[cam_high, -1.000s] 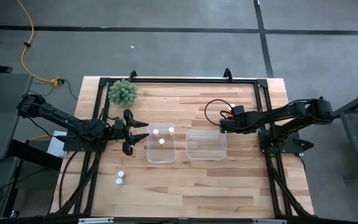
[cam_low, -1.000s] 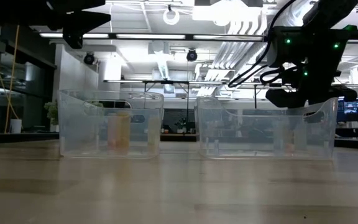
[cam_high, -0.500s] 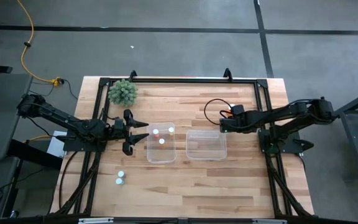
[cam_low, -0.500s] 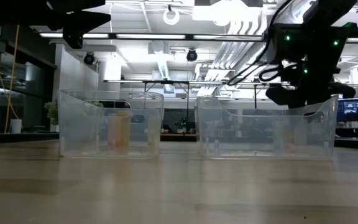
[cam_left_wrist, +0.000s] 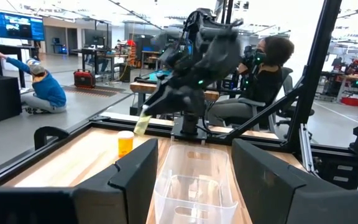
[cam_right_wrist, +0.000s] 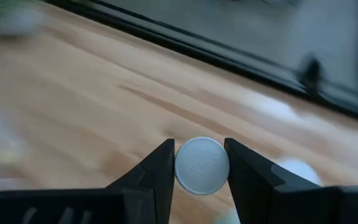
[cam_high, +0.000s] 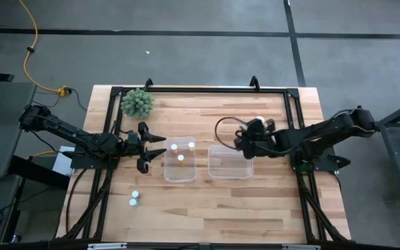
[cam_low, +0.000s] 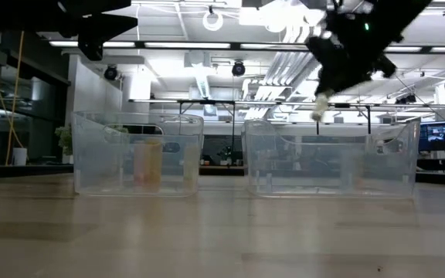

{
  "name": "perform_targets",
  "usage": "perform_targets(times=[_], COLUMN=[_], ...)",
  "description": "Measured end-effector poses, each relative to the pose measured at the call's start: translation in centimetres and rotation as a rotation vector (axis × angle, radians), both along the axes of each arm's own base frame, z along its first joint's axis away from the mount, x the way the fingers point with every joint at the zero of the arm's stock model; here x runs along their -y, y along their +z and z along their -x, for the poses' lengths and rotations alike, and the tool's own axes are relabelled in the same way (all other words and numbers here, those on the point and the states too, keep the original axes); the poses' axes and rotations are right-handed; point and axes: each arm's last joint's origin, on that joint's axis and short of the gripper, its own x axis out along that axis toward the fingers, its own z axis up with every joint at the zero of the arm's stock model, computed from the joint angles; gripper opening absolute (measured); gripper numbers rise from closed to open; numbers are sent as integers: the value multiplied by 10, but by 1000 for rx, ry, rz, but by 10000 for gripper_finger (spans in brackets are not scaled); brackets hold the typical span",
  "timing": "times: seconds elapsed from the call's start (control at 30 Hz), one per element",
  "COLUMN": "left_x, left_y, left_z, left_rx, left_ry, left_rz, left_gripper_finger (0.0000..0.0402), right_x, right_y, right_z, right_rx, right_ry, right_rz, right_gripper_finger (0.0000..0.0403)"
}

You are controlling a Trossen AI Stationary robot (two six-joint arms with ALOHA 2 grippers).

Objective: Pick and place medicine bottles into bin by pill shape (circle, oval)
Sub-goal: Put the yellow tablet bottle into the left transparent bin

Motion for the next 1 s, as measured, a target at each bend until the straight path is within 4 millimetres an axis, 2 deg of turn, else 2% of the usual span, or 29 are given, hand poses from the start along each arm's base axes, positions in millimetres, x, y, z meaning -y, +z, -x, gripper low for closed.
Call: perform_targets(times=[0.2,0.37,0.77,1.0], left_x=[0,0,0,0], left_y=[0,0,0,0], left_z=[0,0,0,0], left_rx=[0,0,0,0], left_ry=[1,4,4,4], left_rz=[0,0,0,0], left_gripper_finger=[195,195,195,195], right_x=[-20,-32,-56,-65], right_y=[18,17,0,-24], right_z=[-33,-60,-145,-181], right_rx=[148,227,-21,-189], right_ry=[324,565,836,921], right_rz=[43,76,65,50], right_gripper_finger=[117,117,117,117])
